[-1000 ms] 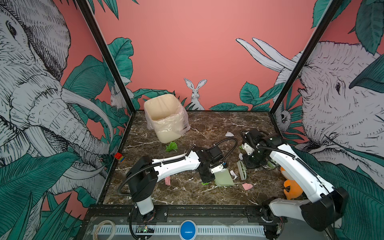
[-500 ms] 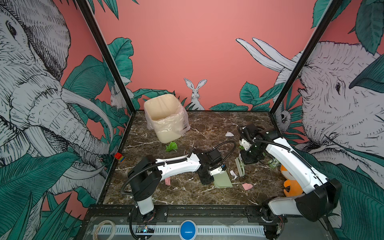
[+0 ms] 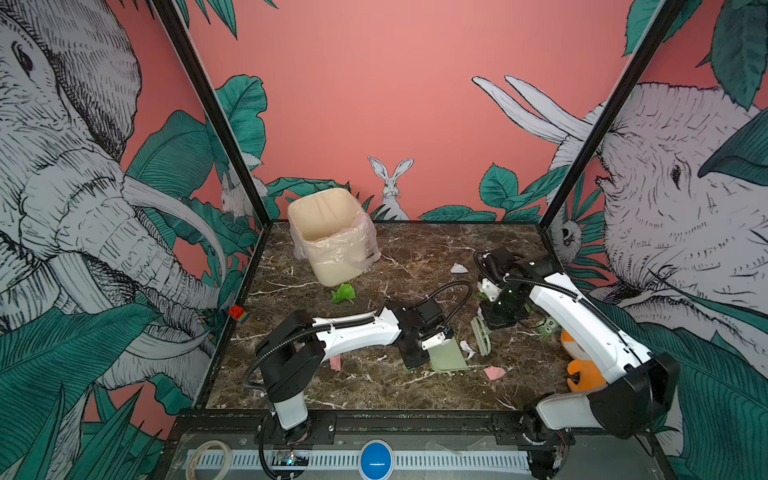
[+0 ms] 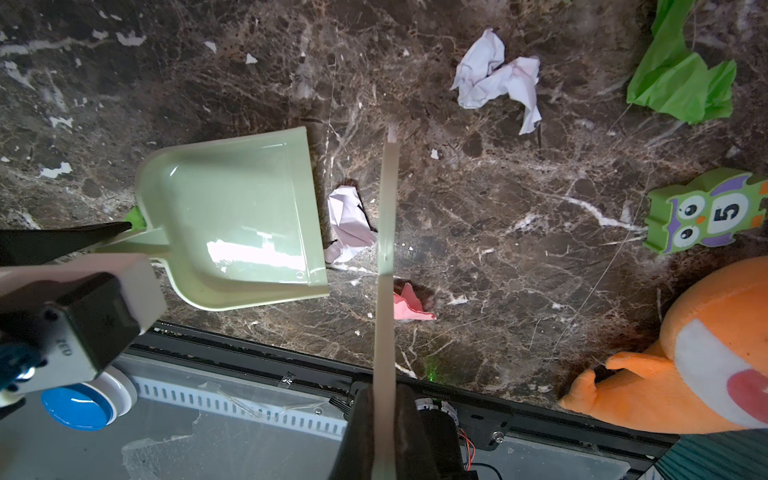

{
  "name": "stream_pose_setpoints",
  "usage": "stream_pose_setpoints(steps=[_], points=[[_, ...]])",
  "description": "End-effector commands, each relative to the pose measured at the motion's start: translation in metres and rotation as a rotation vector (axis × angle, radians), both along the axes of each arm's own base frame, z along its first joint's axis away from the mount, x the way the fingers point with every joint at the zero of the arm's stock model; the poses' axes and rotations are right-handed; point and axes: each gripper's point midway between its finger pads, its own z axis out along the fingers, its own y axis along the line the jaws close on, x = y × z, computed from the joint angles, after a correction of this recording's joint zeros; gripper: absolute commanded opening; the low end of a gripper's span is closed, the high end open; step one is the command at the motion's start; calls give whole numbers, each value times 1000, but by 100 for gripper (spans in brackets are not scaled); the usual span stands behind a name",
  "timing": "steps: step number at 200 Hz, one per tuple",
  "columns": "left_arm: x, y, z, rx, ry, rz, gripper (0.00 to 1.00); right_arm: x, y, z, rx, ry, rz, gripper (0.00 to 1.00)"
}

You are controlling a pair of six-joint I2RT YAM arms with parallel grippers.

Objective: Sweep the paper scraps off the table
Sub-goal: 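Sweep scraps toward the dustpan with the right gripper's brush while the left holds it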

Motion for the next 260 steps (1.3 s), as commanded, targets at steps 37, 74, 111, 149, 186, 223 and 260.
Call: stream_pose_setpoints(steps=[37, 74, 111, 149, 186, 223, 260], points=[[-1, 1, -5, -2, -6, -1, 4, -6, -4, -3, -31, 35, 21, 0], [0, 1, -7, 1, -13, 3, 4, -4, -1, -3, -26, 35, 26, 0], [1, 2, -9, 4, -16, 6, 3, -5, 1, -5, -27, 42, 30, 0], [-2, 6, -11, 17, -7, 7, 3, -5, 0, -6, -36, 45, 34, 0], [-2, 8, -11, 26, -8, 3, 3, -4, 2, -5, -36, 46, 39, 0], [-3, 6, -13, 28, 2, -8, 3, -4, 5, -7, -34, 54, 45, 0], [-2, 4, -15, 41, 9, -18, 2, -7, 3, -8, -44, 59, 45, 0]])
